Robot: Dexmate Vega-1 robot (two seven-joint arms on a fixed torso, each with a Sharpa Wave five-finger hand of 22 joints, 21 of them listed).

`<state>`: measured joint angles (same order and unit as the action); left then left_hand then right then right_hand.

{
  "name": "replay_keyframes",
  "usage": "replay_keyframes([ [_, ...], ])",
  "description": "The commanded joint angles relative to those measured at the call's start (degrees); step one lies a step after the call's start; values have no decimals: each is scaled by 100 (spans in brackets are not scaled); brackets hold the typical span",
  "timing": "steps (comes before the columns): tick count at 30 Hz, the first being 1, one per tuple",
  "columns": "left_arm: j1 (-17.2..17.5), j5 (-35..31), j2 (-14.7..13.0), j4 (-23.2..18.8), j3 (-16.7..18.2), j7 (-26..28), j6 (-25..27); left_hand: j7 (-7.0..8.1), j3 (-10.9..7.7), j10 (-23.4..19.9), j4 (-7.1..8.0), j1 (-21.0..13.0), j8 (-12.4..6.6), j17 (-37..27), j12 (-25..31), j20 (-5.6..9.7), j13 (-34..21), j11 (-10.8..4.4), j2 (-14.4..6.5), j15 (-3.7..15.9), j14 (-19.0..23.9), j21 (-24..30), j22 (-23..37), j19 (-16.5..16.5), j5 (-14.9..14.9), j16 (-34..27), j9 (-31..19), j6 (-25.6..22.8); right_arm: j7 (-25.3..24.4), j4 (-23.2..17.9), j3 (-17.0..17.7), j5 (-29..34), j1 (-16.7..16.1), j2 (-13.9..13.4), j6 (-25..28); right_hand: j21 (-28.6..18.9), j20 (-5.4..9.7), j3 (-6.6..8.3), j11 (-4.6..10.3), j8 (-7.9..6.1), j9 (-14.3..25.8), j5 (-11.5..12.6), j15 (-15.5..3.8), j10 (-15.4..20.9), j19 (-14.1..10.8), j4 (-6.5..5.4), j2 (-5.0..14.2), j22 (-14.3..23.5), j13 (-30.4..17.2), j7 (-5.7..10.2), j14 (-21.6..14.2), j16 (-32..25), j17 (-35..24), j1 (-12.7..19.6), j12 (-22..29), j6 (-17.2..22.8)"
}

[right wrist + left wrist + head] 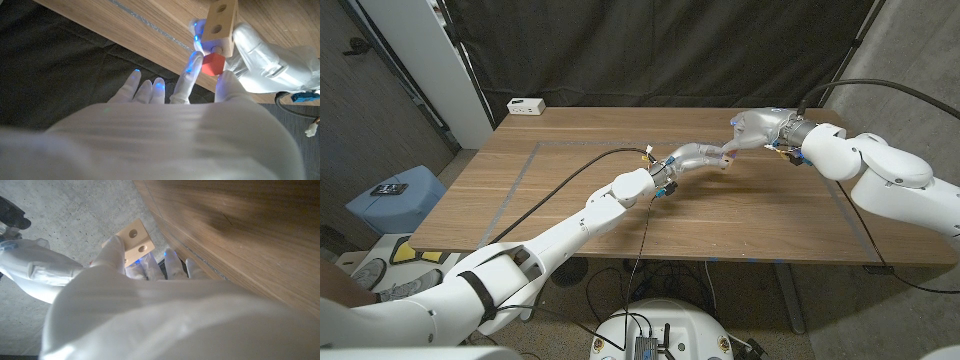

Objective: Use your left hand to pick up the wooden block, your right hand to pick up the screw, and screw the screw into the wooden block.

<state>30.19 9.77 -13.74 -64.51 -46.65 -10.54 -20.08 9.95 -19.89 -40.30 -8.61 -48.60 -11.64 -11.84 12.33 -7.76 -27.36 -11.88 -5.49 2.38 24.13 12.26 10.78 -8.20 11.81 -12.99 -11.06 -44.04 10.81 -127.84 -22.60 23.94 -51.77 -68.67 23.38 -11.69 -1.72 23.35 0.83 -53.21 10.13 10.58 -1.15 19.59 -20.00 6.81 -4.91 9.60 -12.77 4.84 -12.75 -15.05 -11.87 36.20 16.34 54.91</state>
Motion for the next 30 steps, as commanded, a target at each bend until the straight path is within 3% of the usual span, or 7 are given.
replay_keyframes([
  [1, 0, 3, 6, 6, -1, -9, 14, -18, -60, 12, -11, -34, -37, -11, 15, 15, -12, 13, -55, 288, 42, 25, 14, -57, 29, 6, -31, -111, -160, 47, -86, 292, -6, 165, 48, -29, -2, -58, 27, -45, 4, -1, -29, 165, -115, -20, 22, 16, 3, -54, -121, -48, -18, -119, 45, 292],
  [15, -88, 31, 73, 169, -20, -102, -40, -13, -79, 11, -24, -62, -35, -11, 16, 4, -5, 9, -73, 288, 34, 26, 14, -60, 35, 5, -31, -109, -225, 120, -148, 492, 23, 365, 154, 6, 22, -154, 69, -38, -23, 5, -104, 493, -239, -53, 51, 19, 46, -202, -368, -70, 14, -363, 69, 1077],
  [22, -118, 51, 100, 239, -22, -140, -66, -25, -89, 13, -26, -70, -32, -11, 15, 4, -2, 9, -82, 285, 34, 25, 14, -58, 39, 5, -31, -105, -52, 143, -236, 561, 132, 437, 273, 11, 1, -184, 64, 6, -29, 2, -130, 574, -264, -69, 57, 19, 59, -247, -431, -76, 20, -442, 68, 1185],
  [30, -151, 80, 133, 339, -14, -175, -111, -13, -90, 9, -17, -54, -32, -10, 17, 4, 1, 8, -80, 283, 32, 24, 14, -58, 39, 6, -31, -106, 179, 124, -257, 523, 223, 416, 377, 55, -55, -319, -15, 342, -20, 3, 0, 452, -218, -122, -46, 20, 80, -218, -366, 3, 28, -733, -62, 829],
])
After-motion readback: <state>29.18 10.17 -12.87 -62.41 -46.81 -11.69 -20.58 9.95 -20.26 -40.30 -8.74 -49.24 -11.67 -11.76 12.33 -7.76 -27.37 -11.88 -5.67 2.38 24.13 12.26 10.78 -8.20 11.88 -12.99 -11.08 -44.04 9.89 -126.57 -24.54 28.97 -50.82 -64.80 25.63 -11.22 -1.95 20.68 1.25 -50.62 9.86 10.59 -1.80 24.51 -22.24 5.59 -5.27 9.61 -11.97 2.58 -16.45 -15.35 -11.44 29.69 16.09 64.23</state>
